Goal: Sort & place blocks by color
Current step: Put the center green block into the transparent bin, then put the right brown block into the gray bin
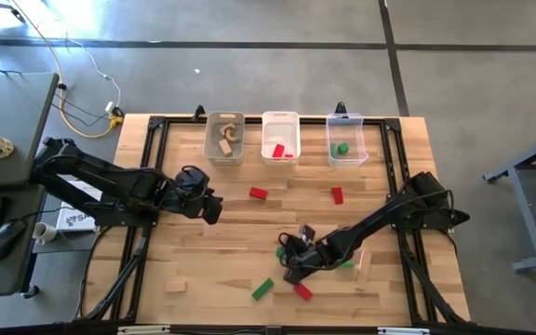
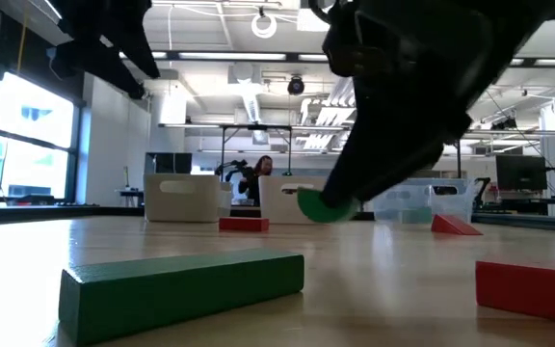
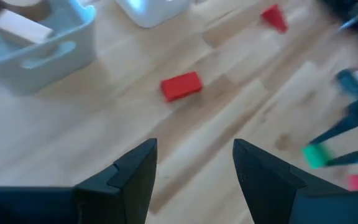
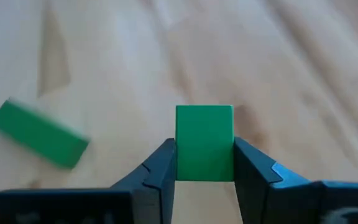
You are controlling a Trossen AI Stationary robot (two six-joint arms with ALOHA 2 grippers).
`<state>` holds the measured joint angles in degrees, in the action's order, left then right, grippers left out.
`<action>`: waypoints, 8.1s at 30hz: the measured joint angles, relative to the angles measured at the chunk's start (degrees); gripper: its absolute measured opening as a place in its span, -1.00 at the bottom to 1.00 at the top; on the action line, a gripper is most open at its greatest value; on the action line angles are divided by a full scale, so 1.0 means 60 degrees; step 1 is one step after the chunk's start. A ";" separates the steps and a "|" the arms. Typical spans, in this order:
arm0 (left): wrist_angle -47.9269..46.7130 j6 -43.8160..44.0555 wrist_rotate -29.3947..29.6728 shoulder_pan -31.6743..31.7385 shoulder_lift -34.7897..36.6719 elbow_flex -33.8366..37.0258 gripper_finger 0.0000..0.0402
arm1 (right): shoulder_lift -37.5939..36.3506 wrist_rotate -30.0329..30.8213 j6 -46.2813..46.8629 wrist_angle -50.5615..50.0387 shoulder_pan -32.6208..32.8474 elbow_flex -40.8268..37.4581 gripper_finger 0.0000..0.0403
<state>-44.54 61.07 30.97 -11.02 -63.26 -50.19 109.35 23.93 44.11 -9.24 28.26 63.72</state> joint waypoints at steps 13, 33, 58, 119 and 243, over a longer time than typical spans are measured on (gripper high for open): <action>0.0019 -0.2206 0.0083 0.1218 -0.1000 -0.0007 -0.01 | -0.1334 0.1719 0.1358 -0.2762 -0.1247 -0.0007 -0.51; 0.0412 -0.6361 -0.0121 0.3022 -0.1028 0.0000 -0.01 | -0.3455 0.3340 0.3802 -0.6992 -0.4379 -0.0007 -0.51; 0.0494 -0.7286 -0.0325 0.4169 -0.1028 0.0000 -0.01 | -0.3965 0.0238 0.0169 -0.8018 -1.0025 -0.0007 -0.51; 0.0630 -0.7208 -0.0627 0.4604 -0.1028 -0.0007 -0.01 | -0.4063 -0.1740 -0.0617 -0.7117 -1.0559 -0.0477 -0.06; 0.0867 -0.2957 -0.3768 0.1675 -0.1028 -0.0007 -0.01 | -0.1136 -0.4163 -0.8681 -0.6626 0.3797 -0.0776 -0.07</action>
<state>-39.33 43.33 8.36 -0.97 -69.43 -50.24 102.53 -1.05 -7.97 -48.99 51.05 59.07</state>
